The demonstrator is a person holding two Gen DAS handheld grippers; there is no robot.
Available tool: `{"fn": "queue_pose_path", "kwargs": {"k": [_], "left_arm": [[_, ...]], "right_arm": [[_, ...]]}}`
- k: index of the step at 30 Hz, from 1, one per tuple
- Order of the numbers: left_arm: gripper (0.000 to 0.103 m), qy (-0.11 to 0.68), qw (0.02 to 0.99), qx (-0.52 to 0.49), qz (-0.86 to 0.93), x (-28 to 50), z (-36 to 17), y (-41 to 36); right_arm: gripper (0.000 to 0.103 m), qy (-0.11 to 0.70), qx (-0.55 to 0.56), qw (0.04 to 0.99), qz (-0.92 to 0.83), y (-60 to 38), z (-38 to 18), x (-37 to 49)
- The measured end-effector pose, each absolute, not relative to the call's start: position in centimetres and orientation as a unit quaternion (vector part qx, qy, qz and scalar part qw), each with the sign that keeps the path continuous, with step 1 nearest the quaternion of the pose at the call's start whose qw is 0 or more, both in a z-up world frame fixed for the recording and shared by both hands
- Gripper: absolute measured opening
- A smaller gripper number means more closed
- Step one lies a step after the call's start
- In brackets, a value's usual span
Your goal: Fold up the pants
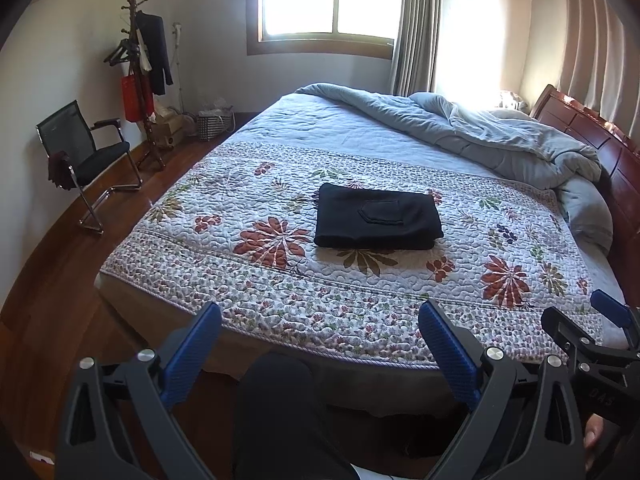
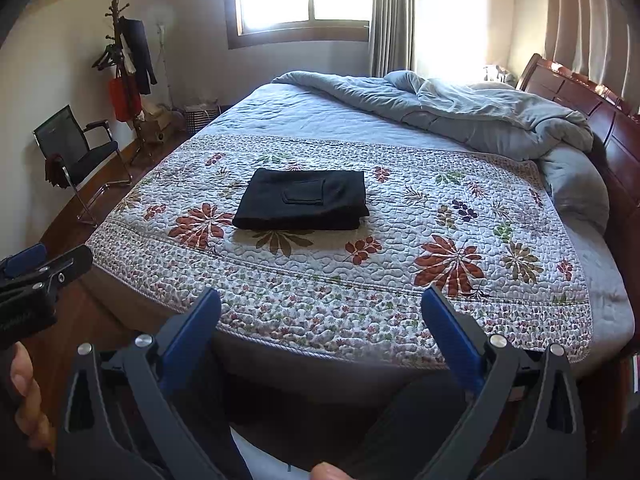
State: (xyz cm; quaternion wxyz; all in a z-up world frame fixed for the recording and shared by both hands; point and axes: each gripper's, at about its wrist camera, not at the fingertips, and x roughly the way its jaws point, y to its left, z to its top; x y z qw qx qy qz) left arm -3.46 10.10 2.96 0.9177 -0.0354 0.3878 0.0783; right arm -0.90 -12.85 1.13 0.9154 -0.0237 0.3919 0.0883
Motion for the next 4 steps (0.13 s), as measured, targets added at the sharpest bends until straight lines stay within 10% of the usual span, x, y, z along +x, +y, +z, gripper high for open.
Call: {"fn": "queue_pose_path", "kwargs": {"k": [4], "left_arm": [[0.099,0.388,0.917,-0.036,0.079,-3.47,3.00,10.16]], "right_arm": [[0.100,0.393,-0.024,0.915,0.089,-12.87,1.21,-1.00]]}}
